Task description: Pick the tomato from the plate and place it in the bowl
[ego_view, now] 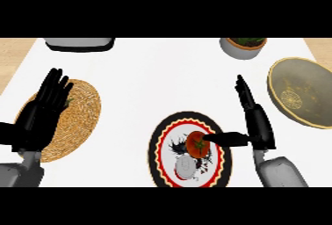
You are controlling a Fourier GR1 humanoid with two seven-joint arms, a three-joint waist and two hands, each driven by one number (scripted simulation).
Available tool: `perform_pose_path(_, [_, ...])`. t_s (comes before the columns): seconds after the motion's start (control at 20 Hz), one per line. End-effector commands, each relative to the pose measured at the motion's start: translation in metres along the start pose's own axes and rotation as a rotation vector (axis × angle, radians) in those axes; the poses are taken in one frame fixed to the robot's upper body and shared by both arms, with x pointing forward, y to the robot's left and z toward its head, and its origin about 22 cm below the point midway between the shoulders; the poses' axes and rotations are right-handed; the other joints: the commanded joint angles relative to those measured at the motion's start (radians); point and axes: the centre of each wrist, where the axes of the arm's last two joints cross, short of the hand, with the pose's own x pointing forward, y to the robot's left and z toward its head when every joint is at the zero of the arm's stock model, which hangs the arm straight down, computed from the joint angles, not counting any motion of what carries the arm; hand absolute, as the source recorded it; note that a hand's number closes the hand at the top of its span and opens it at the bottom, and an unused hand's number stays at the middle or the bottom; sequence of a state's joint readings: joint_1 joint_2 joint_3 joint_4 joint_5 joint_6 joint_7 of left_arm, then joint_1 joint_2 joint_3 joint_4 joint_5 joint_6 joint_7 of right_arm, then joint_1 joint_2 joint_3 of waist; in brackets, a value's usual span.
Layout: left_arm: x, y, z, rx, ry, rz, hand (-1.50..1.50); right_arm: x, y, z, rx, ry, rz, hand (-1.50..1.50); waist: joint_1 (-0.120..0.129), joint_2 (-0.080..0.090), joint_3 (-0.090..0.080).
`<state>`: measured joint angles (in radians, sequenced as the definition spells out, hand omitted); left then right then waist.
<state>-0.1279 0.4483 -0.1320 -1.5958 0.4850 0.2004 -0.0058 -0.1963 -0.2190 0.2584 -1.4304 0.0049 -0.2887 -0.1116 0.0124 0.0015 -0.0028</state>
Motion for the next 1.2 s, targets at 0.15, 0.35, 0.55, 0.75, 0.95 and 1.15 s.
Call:
perform_pose_path(0.15, [-0.002, 0.001, -0.009, -0.014, -0.035, 0.057, 0.0, 0.006, -0.008, -0.031, -0.074, -0.104, 0.226, -1.5, -0.011, 0.0, 0.002])
perform_pose_path(0.35, [-0.003, 0.01, 0.001, -0.037, -0.034, 0.072, 0.0, 0.048, -0.023, -0.06, 0.075, -0.001, 0.456, -1.5, -0.001, -0.005, 0.0])
perform_pose_path(0.55, [-0.002, 0.014, -0.002, -0.025, -0.033, 0.051, 0.0, 0.043, -0.037, -0.06, 0.378, 0.232, 0.738, -1.5, 0.003, -0.006, -0.006])
perform_pose_path(0.75, [-0.002, 0.004, -0.004, -0.049, -0.04, 0.061, 0.0, 0.056, -0.02, -0.067, 0.678, 0.401, 0.888, -1.5, 0.015, -0.006, -0.005])
perform_pose_path(0.95, [0.001, 0.019, -0.005, -0.026, -0.04, 0.053, 0.0, 0.118, 0.014, -0.086, 0.804, 0.398, 0.906, -1.5, 0.001, -0.006, 0.0])
perform_pose_path(1.15, [-0.004, 0.015, -0.007, -0.002, -0.031, 0.066, 0.0, 0.157, 0.045, -0.071, 0.804, 0.455, 0.881, -1.5, -0.017, -0.006, 0.001])
